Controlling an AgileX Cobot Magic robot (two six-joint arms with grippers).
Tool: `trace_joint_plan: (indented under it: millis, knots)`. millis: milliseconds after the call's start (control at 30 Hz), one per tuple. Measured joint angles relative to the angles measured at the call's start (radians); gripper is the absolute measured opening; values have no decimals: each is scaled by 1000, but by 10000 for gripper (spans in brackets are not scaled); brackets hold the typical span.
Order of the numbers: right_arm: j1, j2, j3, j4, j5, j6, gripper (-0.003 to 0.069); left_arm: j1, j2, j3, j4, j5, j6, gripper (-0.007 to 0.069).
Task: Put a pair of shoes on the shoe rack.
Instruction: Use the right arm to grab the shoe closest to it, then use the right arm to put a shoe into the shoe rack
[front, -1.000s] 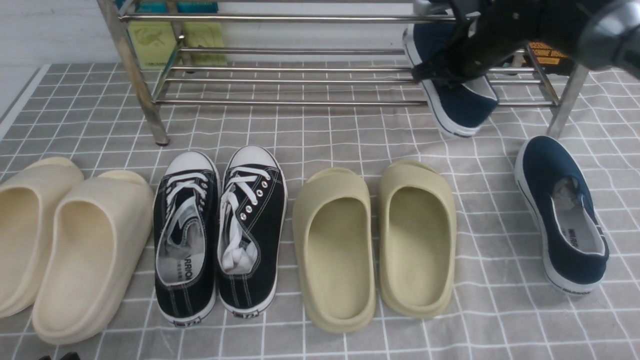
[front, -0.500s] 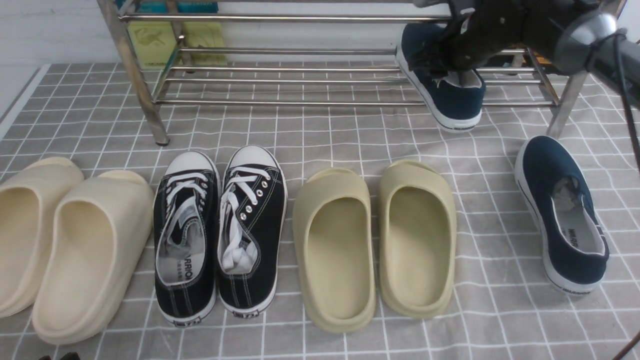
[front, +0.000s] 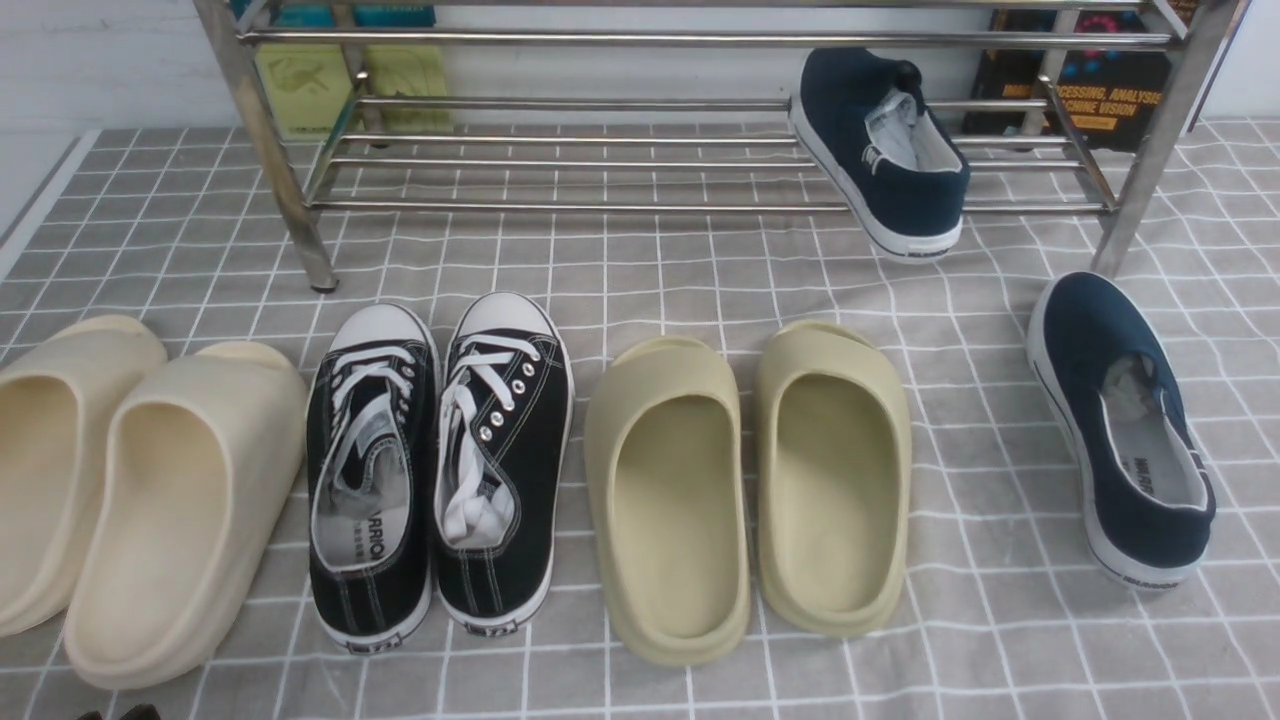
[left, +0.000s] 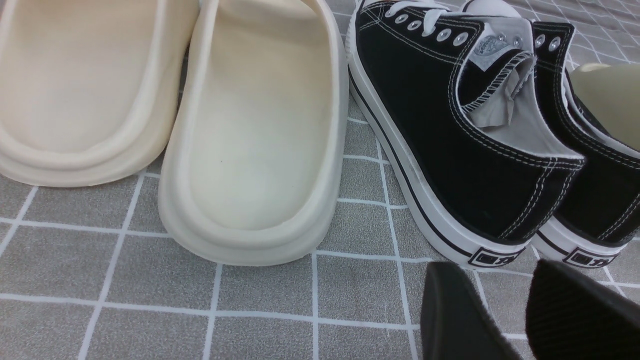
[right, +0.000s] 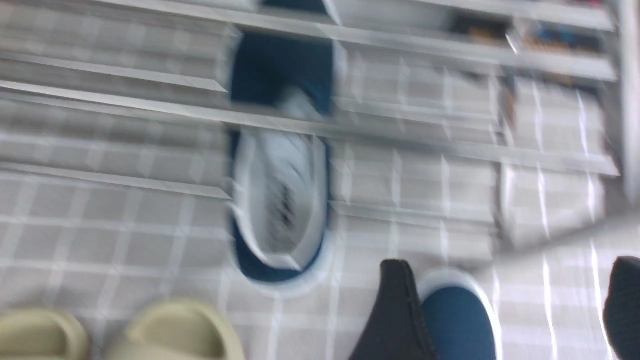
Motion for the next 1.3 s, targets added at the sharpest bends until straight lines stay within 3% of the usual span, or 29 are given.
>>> trace_joint_plan:
  millis: [267, 367, 567, 700, 833, 867, 1100, 1300]
  knots:
    - [-26, 0, 384, 60, 83, 2, 540, 0, 0, 0, 0, 0, 0, 239]
    - [-23, 0, 537, 48, 46, 3, 540, 0, 0, 0, 0, 0, 0, 239]
    - [-20, 0, 771, 44, -194, 58, 517, 0, 0, 0, 0, 0, 0, 239]
    - [-18, 0, 824, 45, -294, 64, 384, 0, 0, 0, 0, 0, 0, 239]
    - [-18, -5, 823, 35, -290, 64, 69, 0, 0, 0, 0, 0, 0, 239]
    - [-17, -9, 817, 34, -280, 64, 44, 0, 0, 0, 0, 0, 0, 239]
    - [3, -100, 692, 28, -130, 22, 25, 0, 0, 0, 0, 0, 0, 239]
    - [11, -90, 565, 26, -122, -7, 25, 0, 0, 0, 0, 0, 0, 239]
